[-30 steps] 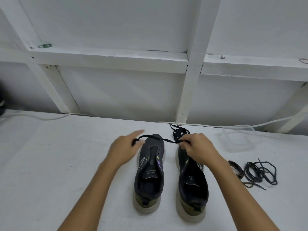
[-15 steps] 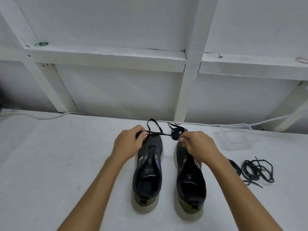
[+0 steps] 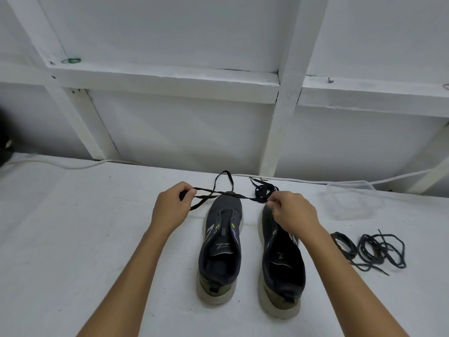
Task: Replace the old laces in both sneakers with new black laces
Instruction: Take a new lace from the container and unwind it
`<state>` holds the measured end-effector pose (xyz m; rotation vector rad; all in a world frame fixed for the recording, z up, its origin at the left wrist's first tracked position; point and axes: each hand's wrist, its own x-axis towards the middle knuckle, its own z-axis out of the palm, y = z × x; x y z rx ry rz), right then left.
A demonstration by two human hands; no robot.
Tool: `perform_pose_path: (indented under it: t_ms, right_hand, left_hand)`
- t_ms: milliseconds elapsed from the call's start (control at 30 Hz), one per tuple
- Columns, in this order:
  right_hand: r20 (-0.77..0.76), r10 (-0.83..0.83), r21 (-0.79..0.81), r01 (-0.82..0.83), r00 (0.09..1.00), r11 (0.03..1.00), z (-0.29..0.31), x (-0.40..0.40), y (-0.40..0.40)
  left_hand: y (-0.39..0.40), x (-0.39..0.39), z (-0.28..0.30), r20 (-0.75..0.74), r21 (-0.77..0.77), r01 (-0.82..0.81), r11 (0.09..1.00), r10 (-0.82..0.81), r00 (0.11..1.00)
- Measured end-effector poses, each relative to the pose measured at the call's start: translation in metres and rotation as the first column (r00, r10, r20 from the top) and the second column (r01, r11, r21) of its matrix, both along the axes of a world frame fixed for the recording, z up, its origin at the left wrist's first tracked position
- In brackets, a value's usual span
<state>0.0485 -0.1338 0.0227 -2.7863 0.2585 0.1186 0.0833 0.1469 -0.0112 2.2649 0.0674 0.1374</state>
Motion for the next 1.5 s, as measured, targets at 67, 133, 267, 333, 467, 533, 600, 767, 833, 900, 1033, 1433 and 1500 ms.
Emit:
perform_pose_path:
  t_ms: [67,133,267,333,467,533,600,767,833,900,1033,1433,1500]
  right_hand:
    - [-0.058,-0.001,-0.019,0.000,0.998,1.000,0.000,0.000,-0.001]
    - [-0.081,-0.026,-0.021,0.024,0.996,0.999,-0.001,0.000,-0.005]
    - [-0.076,-0.053,0.003,0.053,0.996,0.999,-0.005,-0.001,-0.006]
    - [-0.062,-0.047,-0.051,0.043,0.997,0.998,-0.005,-0.002,-0.004]
    - [-0.048,-0.032,-0.086,0.028,0.998,0.996,-0.003,-0.002,-0.003]
    - [-0.043,-0.044,-0.097,0.040,0.998,0.994,-0.002,-0.001,-0.004]
    - [-0.048,-0.044,-0.125,0.037,0.998,0.992,-0.001,-0.002,-0.005]
    - [-0.133,0.008,-0.121,-0.025,0.991,0.992,-0.005,-0.003,-0.007]
    - [-0.096,-0.040,-0.068,0.034,0.995,0.997,-0.007,-0.003,-0.007]
    - [-0.046,-0.078,0.067,0.081,0.996,0.994,-0.007,-0.003,-0.003]
    - [-0.058,-0.093,0.474,0.109,0.994,0.873,-0.002,-0.004,0.015]
    - [-0.134,0.216,0.831,-0.010,0.967,0.557,0.006,-0.013,0.088]
    - [-0.100,0.276,0.807,-0.084,0.956,0.584,0.002,-0.016,0.100]
  left_hand:
    - [0.004,0.000,0.000,-0.024,-0.021,-0.069,0.997,0.068,0.997]
    - [0.010,0.002,0.000,-0.041,-0.017,-0.129,0.992,0.128,0.991]
    - [0.015,0.001,-0.001,-0.079,-0.009,-0.192,0.981,0.190,0.979]
    - [0.015,0.000,-0.002,-0.090,-0.022,-0.217,0.976,0.214,0.973]
    - [0.016,-0.002,-0.001,-0.103,-0.041,-0.267,0.963,0.261,0.960]
    - [0.020,-0.001,-0.001,-0.103,-0.051,-0.286,0.957,0.280,0.954]
    - [0.023,0.001,-0.002,-0.108,-0.068,-0.313,0.947,0.305,0.946]
    - [0.032,0.002,-0.004,-0.136,-0.131,-0.342,0.930,0.325,0.936]
    - [0.033,-0.001,-0.003,-0.158,-0.176,-0.323,0.930,0.297,0.942]
    - [0.029,-0.005,-0.003,-0.201,-0.228,-0.286,0.931,0.242,0.949]
    - [0.015,-0.009,-0.002,-0.332,-0.194,-0.216,0.957,0.143,0.932]
    - [-0.016,-0.012,0.027,-0.443,-0.853,-0.415,0.317,-0.020,0.896]
    - [-0.021,-0.014,0.033,-0.441,-0.882,-0.421,0.211,-0.058,0.895]
